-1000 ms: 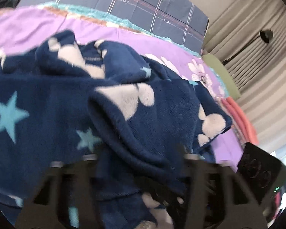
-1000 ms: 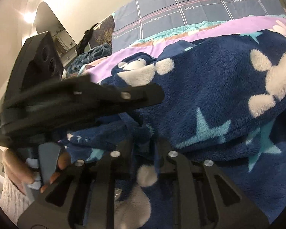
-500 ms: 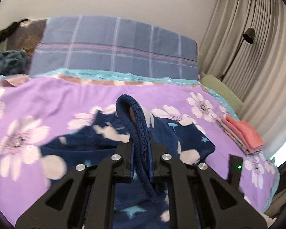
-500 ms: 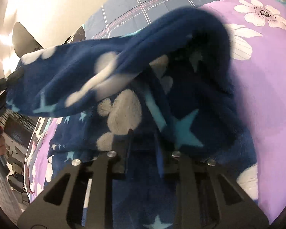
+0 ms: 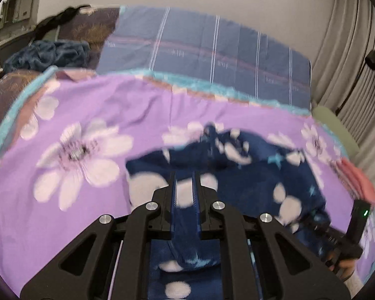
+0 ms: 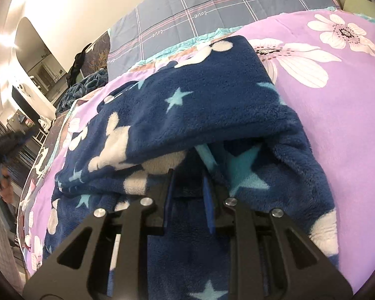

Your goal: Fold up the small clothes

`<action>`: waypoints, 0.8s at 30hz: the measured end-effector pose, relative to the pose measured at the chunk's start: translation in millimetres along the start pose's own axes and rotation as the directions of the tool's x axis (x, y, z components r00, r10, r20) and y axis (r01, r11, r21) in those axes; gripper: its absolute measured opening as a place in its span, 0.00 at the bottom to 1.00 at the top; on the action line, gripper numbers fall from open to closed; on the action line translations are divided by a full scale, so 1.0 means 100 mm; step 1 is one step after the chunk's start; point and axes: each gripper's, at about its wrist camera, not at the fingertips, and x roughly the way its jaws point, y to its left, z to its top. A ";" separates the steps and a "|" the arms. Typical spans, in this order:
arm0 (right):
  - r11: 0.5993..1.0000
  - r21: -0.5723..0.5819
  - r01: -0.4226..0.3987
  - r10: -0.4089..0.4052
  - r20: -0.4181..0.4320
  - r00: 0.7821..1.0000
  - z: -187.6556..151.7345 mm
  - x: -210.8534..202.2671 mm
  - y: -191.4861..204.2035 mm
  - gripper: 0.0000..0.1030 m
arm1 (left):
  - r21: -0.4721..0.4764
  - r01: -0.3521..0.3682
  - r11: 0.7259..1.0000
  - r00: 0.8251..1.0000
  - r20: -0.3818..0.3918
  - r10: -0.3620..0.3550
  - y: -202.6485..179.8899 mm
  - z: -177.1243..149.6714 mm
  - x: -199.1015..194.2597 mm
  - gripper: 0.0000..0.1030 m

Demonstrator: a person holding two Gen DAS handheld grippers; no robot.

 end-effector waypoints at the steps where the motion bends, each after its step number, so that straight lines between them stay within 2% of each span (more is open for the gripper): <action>1: 1.000 -0.003 0.005 -0.005 0.000 1.000 0.00 0.01 0.02 0.21 | 0.012 0.015 1.000 1.000 -0.019 -0.015 -0.03 -0.07 0.06 0.14; 3: 0.999 -0.022 0.028 -0.028 0.001 1.000 0.02 0.00 0.08 0.22 | 0.049 0.030 0.998 0.998 -0.055 -0.027 -0.14 -0.21 0.21 0.33; 4: 0.999 -0.034 0.036 -0.036 0.005 0.999 0.04 -0.02 0.10 0.24 | 0.074 0.024 0.997 0.997 -0.073 -0.019 -0.21 -0.30 0.30 0.35; 5: 0.998 -0.051 0.039 -0.039 0.013 0.999 0.05 -0.03 0.16 0.24 | 0.090 0.018 0.996 0.996 -0.084 -0.010 -0.25 -0.36 0.37 0.37; 7: 0.997 -0.073 0.038 -0.036 0.019 0.999 0.10 -0.02 0.24 0.24 | 0.158 -0.048 0.986 0.988 -0.137 0.070 -0.35 -0.59 0.68 0.37; 10: 0.988 -0.114 0.101 -0.101 0.000 0.995 0.20 0.13 0.39 0.23 | 0.236 -0.129 0.963 0.988 -0.055 0.145 -0.45 -0.78 0.77 0.41; 12: 0.978 -0.132 0.164 -0.167 -0.011 0.986 0.26 0.28 0.44 0.16 | 0.253 -0.153 0.955 0.985 -0.043 0.169 -0.47 -0.78 0.75 0.41; 13: 0.973 -0.124 0.197 -0.198 0.002 0.980 0.29 0.31 0.43 0.05 | 0.258 -0.159 0.953 0.984 -0.038 0.174 -0.47 -0.80 0.75 0.41; 14: 0.962 -0.087 0.261 -0.259 0.029 0.965 0.34 0.29 0.36 0.00 | 0.262 -0.163 0.951 0.983 -0.034 0.178 -0.47 -0.80 0.74 0.41; 15: 0.954 -0.037 0.299 -0.297 0.049 0.954 0.36 0.25 0.27 0.00 | 0.266 -0.167 0.949 0.983 -0.032 0.182 -0.47 -0.80 0.73 0.42; 17: 0.948 0.086 0.306 -0.313 0.073 0.947 0.37 0.11 0.05 0.00 | 0.273 -0.174 0.946 0.982 -0.027 0.188 -0.47 -0.81 0.73 0.42; 18: 0.914 0.142 0.380 -0.392 0.072 0.917 0.35 0.03 -0.10 0.00 | 0.274 -0.175 0.946 0.982 -0.027 0.189 -0.47 -0.81 0.73 0.42; 19: 0.920 0.175 0.351 -0.368 0.071 0.927 0.33 -0.01 -0.21 0.00 | 0.275 -0.176 0.945 0.981 -0.027 0.190 -0.49 -0.81 0.71 0.42; 21: 0.945 0.218 0.246 -0.260 0.041 0.965 0.28 -0.04 -0.41 0.00 | 0.271 -0.172 0.947 0.982 -0.026 0.186 -0.48 -0.81 0.69 0.42; 22: 0.951 0.206 0.231 -0.243 0.036 0.969 0.28 -0.07 -0.40 0.00 | 0.269 -0.170 0.948 0.983 -0.026 0.184 -0.48 -0.81 0.68 0.42; 24: 0.956 0.146 0.254 -0.261 0.032 0.965 0.26 -0.16 -0.29 0.00 | 0.265 -0.167 0.950 0.983 -0.027 0.180 -0.47 -0.80 0.69 0.42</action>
